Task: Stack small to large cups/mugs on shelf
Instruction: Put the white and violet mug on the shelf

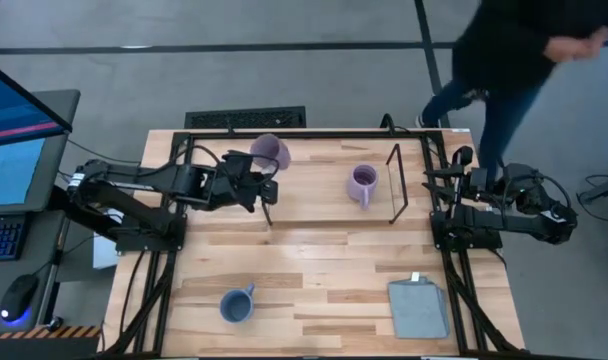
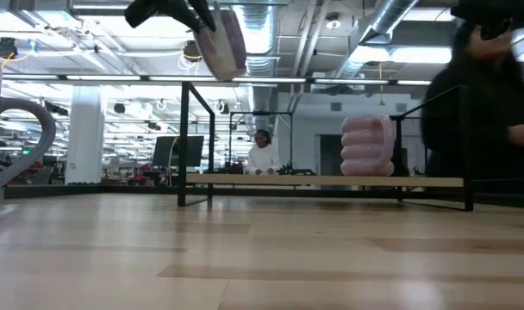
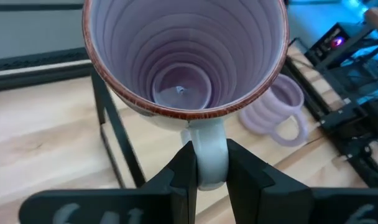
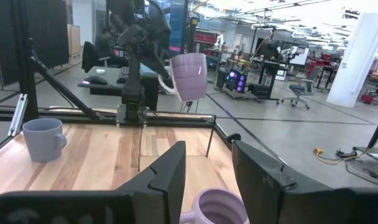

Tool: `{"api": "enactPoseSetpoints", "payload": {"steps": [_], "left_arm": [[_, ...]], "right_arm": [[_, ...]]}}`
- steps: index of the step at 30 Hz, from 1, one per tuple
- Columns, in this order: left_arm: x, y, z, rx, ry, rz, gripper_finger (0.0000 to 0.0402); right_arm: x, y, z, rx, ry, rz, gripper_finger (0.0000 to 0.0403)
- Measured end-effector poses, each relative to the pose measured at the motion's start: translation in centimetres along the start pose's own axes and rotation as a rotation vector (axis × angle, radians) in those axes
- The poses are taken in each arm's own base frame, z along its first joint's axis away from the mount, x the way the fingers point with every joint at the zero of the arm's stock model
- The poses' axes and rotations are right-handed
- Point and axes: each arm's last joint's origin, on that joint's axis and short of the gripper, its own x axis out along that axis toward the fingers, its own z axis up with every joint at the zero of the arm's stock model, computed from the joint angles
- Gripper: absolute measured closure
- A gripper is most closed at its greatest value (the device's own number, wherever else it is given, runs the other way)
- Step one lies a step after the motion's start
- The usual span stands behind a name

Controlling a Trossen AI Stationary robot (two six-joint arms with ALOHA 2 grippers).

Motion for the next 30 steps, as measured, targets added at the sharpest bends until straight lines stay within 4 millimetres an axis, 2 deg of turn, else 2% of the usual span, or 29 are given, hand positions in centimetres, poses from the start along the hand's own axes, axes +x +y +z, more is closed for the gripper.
{"api": "enactPoseSetpoints", "payload": {"steps": [10, 18, 30], "left_arm": [[2.6, -1.9, -0.1, 0.069, 0.022, -0.091, 0.0354], [4.7, -2.5, -0.5, 0.088, 0.034, -0.087, 0.0354], [8.5, -4.8, -2.7, 0.102, 0.051, -0.155, 0.0354]], "right_arm": [[0.0, 0.0, 0.0, 0.000, 0.003, 0.000, 0.0249], [0.1, 0.0, 0.0, 0.000, 0.003, 0.001, 0.0249], [0.1, 0.0, 0.0, 0.000, 0.002, 0.000, 0.0248]]}}
